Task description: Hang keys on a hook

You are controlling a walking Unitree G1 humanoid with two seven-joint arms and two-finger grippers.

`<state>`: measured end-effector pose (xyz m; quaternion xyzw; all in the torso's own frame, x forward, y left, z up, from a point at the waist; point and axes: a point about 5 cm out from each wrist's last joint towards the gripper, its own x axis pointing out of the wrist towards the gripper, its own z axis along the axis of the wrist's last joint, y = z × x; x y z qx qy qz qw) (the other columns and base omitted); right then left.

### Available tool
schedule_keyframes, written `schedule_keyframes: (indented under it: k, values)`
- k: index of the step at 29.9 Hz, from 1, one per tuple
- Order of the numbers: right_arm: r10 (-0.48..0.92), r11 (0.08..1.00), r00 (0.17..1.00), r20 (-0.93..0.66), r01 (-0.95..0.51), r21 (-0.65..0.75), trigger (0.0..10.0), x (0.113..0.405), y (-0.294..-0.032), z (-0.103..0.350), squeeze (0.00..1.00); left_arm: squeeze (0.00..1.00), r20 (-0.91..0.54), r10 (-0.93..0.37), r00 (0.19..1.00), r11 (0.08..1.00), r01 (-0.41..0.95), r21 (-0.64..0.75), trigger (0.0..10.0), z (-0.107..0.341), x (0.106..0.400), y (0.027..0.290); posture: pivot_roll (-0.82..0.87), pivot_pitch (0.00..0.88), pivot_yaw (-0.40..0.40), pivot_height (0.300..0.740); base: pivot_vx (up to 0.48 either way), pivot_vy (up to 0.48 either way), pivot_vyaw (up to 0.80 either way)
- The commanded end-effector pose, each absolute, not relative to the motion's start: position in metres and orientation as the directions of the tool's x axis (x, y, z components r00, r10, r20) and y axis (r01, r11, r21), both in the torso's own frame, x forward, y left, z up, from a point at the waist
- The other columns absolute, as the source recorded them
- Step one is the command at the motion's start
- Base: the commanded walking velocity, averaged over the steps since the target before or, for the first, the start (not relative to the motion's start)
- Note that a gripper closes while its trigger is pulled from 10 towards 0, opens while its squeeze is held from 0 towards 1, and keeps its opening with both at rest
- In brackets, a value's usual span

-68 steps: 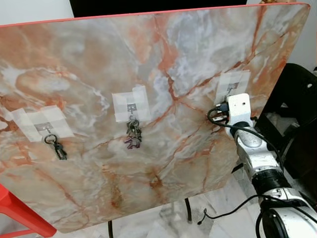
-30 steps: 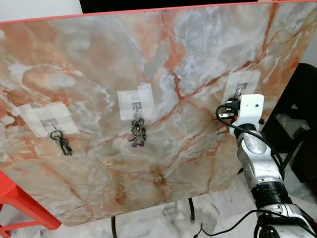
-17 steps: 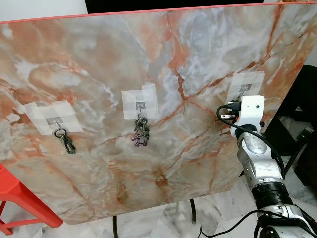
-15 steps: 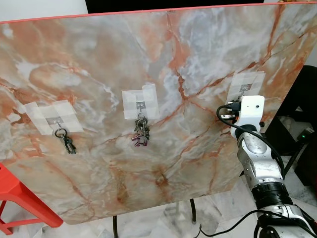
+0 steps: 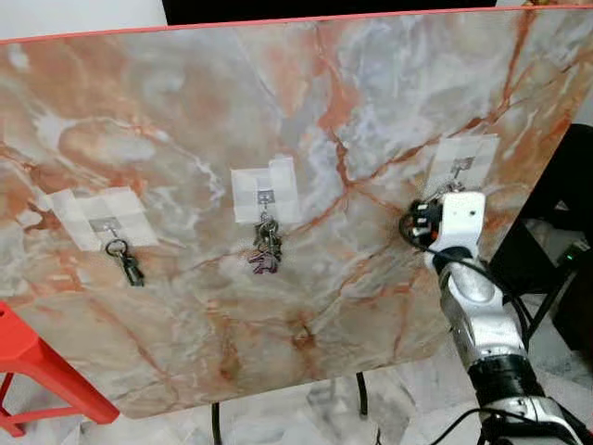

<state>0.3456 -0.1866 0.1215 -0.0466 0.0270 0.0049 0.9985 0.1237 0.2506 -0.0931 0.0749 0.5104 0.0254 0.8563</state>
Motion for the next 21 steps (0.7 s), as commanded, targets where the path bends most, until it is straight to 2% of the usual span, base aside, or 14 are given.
schedule_keyframes:
  k: [1, 7, 8, 9, 14, 18, 19, 21]
  values:
    - [0.015, 0.993, 0.994, -0.104, -0.027, -0.118, 10.0, 0.337, -0.190, 0.107, 1.00, 0.00, -0.873, 0.122, 0.472, 0.988, 0.026, 0.153, 10.0, -0.094, 0.120, 0.252, 0.07, 0.000, -0.016, 0.730, 0.000, 0.000, 0.00]
    - [-0.023, 0.992, 0.976, -0.214, -0.005, -0.129, 10.0, 0.321, -0.202, 0.074, 1.00, 0.00, -0.874, 0.120, 0.471, 0.988, 0.030, 0.152, 10.0, -0.094, 0.120, 0.252, 0.06, 0.000, -0.015, 0.730, 0.000, 0.000, 0.00]
    - [-0.030, 0.992, 0.972, -0.234, 0.000, -0.129, 10.0, 0.318, -0.203, 0.068, 0.87, 0.00, -0.874, 0.119, 0.471, 0.988, 0.031, 0.152, 10.0, -0.094, 0.120, 0.252, 0.06, 0.000, -0.015, 0.730, 0.000, 0.000, 0.00]
    - [-0.062, 0.990, 0.951, -0.302, 0.021, -0.136, 10.0, 0.310, -0.210, 0.050, 0.00, 0.00, -0.874, 0.119, 0.471, 0.988, 0.031, 0.151, 10.0, -0.094, 0.120, 0.252, 0.06, 0.000, -0.016, 0.730, 0.000, 0.000, 0.00]
    - [-0.124, 0.988, 0.855, -0.504, 0.060, -0.141, 10.0, 0.279, -0.220, -0.001, 0.00, 0.00, -0.874, 0.116, 0.471, 0.988, 0.033, 0.149, 10.0, -0.094, 0.121, 0.250, 0.05, 0.000, -0.019, 0.730, 0.000, 0.000, 0.00]
    - [-0.104, 0.994, 0.723, -0.683, 0.057, -0.091, 10.0, 0.240, -0.215, -0.042, 0.00, 0.00, -0.874, 0.117, 0.471, 0.989, 0.029, 0.148, 10.0, -0.094, 0.121, 0.249, 0.05, 0.000, -0.021, 0.730, 0.000, 0.000, 0.00]
    - [-0.107, 0.994, 0.652, -0.751, 0.065, -0.085, 10.0, 0.221, -0.213, -0.058, 0.00, 0.00, -0.874, 0.116, 0.472, 0.989, 0.027, 0.146, 10.0, -0.095, 0.121, 0.249, 0.06, 0.000, -0.021, 0.730, 0.000, 0.000, 0.00]
    - [-0.099, 0.994, 0.605, -0.790, 0.091, -0.054, 10.0, 0.208, -0.209, -0.068, 0.00, 0.00, -0.874, 0.117, 0.472, 0.989, 0.024, 0.146, 10.0, -0.095, 0.121, 0.249, 0.06, 0.000, -0.021, 0.730, 0.000, 0.000, 0.00]
